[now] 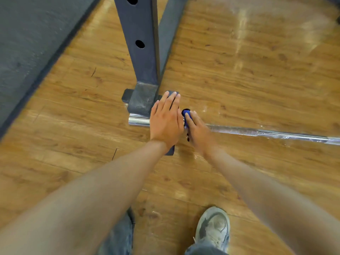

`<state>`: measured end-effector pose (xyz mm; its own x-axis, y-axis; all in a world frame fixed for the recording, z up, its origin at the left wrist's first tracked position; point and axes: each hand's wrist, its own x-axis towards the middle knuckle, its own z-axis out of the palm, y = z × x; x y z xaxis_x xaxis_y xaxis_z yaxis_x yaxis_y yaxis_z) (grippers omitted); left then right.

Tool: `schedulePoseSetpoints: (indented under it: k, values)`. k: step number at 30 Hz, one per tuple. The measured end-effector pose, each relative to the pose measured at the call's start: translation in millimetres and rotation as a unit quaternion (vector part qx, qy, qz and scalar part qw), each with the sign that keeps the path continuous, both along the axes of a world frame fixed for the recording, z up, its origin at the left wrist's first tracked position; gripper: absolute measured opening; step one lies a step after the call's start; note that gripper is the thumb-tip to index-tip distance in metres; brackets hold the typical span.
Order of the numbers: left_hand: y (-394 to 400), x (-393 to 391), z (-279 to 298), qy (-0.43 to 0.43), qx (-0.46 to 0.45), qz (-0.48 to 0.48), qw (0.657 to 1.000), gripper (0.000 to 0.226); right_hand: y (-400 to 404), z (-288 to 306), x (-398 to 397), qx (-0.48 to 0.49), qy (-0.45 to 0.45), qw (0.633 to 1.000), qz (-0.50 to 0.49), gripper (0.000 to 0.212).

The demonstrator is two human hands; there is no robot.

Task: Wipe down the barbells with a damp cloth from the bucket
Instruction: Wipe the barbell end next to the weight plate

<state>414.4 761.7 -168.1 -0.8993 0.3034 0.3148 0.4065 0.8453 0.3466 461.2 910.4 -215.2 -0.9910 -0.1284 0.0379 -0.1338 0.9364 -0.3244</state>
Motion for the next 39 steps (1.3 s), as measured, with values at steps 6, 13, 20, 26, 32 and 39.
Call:
schedulePoseSetpoints:
  k: [6,13,20,26,32,39]
  values:
    - [-5,9,-3,0.019,0.025,-0.004,0.999,0.05,6,-14,17,0.105,0.109,0.989,0.012,0.064]
    - [-9,17,-6,0.033,0.005,0.0,0.999,0.05,-15,-22,22,0.063,0.097,0.993,-0.037,0.069]
    - [-11,18,-7,0.025,0.003,-0.006,1.0,0.05,-1,-13,29,-0.002,0.091,0.984,-0.156,0.058]
    - [-11,12,-5,0.02,-0.003,-0.014,1.0,0.05,1,-12,14,-0.039,0.067,0.984,-0.161,0.048]
    - [-6,-19,3,0.022,0.004,0.011,1.0,0.053,-19,-22,-8,-0.083,0.071,0.981,-0.157,0.051]
    - [-1,-8,-11,0.001,0.059,-0.008,0.998,0.055,-38,0,-33,-0.25,0.161,0.922,-0.247,0.039]
